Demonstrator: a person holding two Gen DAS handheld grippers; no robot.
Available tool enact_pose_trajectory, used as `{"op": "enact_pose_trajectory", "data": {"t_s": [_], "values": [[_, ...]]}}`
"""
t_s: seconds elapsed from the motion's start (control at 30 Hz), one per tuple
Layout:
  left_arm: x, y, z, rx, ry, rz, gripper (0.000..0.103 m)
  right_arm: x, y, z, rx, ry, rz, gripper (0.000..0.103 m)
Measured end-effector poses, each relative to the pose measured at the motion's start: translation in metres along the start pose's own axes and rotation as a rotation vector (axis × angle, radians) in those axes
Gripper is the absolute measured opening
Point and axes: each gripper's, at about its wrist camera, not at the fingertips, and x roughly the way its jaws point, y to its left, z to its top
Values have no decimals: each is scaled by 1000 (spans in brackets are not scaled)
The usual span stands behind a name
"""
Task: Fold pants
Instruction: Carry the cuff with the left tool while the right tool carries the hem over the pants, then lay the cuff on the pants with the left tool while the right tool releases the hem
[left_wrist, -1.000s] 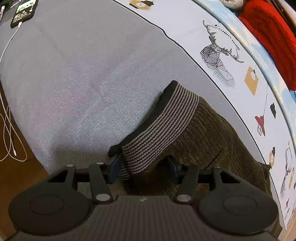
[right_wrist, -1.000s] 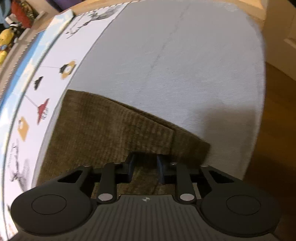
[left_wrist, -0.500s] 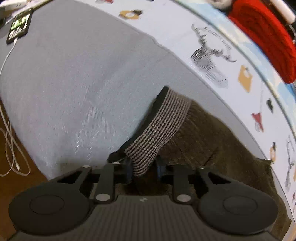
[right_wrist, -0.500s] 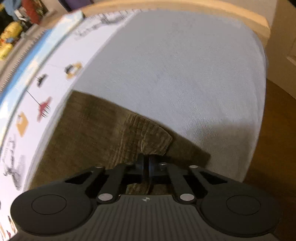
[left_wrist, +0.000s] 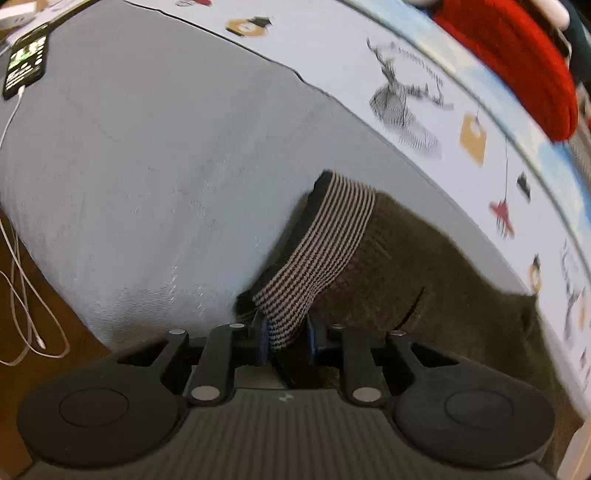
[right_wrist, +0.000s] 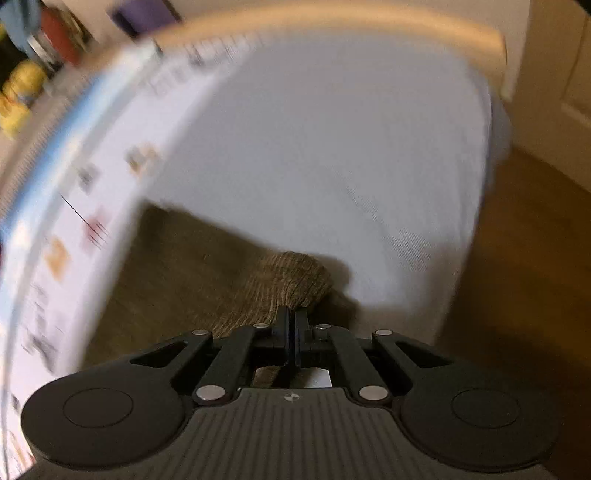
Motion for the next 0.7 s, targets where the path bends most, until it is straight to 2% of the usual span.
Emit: {"op": "enact_pose_trajectory", "data": {"t_s": [0.07,0.1,0.17,0.23,0.27,0.33,0.4,0.43,0.47,0.5,0.53,0.57,0.6,0.67,0.7], "values": [[-3,-2,-1,27,6,2,29,2,4,1,-38,1,-28,5],[-6,-2,-1,25,-9,21,32,-1,7,1,-43,-12,-37,10],[-18,-4,-1,40,-89,73,34,-16,15,2,-62,-78,-44,15],[-34,-13,-1,76,-195,127,35,-32,33,-1,-151,-165,-44,15],[-41,-18,-1,100,-243,129,35,-37,42,-5,-195,-199,-38,15],[-49,-32,-2,172,-320,111,35,-40,62,-14,-303,-235,31,15],[-49,-48,-6,257,-356,46,35,-26,74,-17,-381,-167,100,21],[-45,-56,-8,307,-352,13,35,-11,79,-19,-405,-82,112,24],[-38,-62,-10,344,-329,-1,35,5,79,-22,-415,2,87,27],[-27,-63,-11,369,-282,2,35,21,80,-26,-422,82,30,27],[-9,-63,-11,385,-191,42,35,36,80,-30,-430,143,-33,27],[10,-60,-12,378,-99,96,33,39,83,-31,-442,140,-52,26],[22,-55,-9,339,-36,114,29,37,90,-29,-448,117,-62,27],[16,-52,-4,301,-66,88,29,21,110,-31,-484,24,-55,28],[9,-56,-4,314,-109,89,30,10,125,-34,-519,-33,-1,29]]}}
